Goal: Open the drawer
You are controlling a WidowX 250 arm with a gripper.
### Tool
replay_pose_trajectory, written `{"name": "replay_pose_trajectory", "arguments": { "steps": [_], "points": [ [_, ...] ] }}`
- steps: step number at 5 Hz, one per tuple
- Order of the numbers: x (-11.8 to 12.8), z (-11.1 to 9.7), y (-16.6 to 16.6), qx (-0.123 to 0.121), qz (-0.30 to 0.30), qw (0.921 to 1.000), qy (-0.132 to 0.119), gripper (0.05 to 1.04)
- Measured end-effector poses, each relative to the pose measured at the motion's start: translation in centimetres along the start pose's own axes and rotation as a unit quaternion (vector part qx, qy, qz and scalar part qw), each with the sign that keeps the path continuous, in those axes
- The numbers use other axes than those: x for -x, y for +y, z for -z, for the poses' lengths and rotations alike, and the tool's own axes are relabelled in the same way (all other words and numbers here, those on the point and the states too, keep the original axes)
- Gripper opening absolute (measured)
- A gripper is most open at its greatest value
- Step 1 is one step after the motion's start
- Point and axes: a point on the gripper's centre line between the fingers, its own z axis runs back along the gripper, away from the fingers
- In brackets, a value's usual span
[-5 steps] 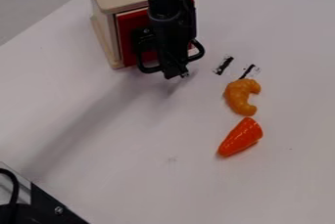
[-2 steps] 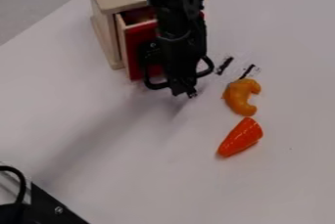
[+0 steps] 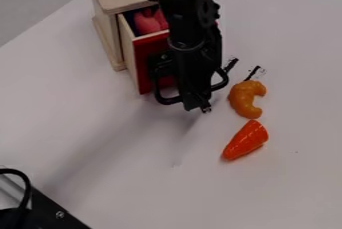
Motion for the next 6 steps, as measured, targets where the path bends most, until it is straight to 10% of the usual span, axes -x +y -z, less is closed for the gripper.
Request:
{"name": "replay_pose_trajectory", "arguments": {
  "steps": [2,5,6],
  "points": [
    [0.07,0.0,-0.67,0.001,0.006,1.0,0.003,0.157],
    [-0.21,-0.24,-0.74,-0.002,0.004,1.0,0.009,0.958],
    [-0.09,-0.24,-0.77,0.0,0.002,0.9999,0.012,0.999]
  ]
}}
